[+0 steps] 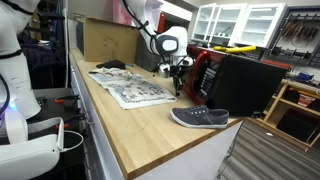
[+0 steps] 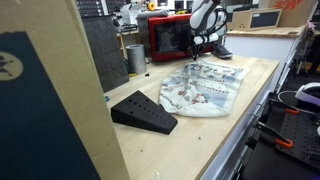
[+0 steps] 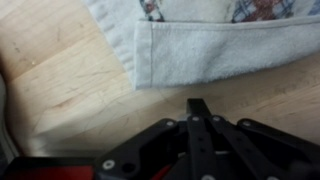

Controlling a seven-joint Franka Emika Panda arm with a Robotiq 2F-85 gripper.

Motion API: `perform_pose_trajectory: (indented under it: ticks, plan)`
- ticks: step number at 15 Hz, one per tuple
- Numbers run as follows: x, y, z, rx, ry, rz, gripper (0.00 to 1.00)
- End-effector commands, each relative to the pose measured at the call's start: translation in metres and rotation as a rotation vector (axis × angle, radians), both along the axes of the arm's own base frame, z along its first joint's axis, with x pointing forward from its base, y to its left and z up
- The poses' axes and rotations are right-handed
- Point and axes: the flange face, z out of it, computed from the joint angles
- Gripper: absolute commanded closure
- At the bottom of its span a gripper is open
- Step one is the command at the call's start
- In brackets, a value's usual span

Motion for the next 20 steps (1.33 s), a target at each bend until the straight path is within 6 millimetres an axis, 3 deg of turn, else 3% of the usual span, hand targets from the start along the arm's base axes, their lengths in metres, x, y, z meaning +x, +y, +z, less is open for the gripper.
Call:
perform_pose_trajectory:
  ticks: [1,2,3,5,14,20]
  plan:
    - [-0.007,0.000,0.017,-0.040,-0.049,-0.024,1.00]
    - [-0.011,0.004,0.023,-0.027,-0.053,-0.021,1.00]
    - [-0.014,0.008,0.031,-0.018,-0.057,-0.008,0.74]
    - [-0.025,0.020,0.052,0.006,-0.048,0.019,0.66]
    - [-0.090,0.087,0.146,0.130,0.215,0.197,0.01]
    - [-0.119,0.094,0.184,0.138,0.307,0.206,0.00]
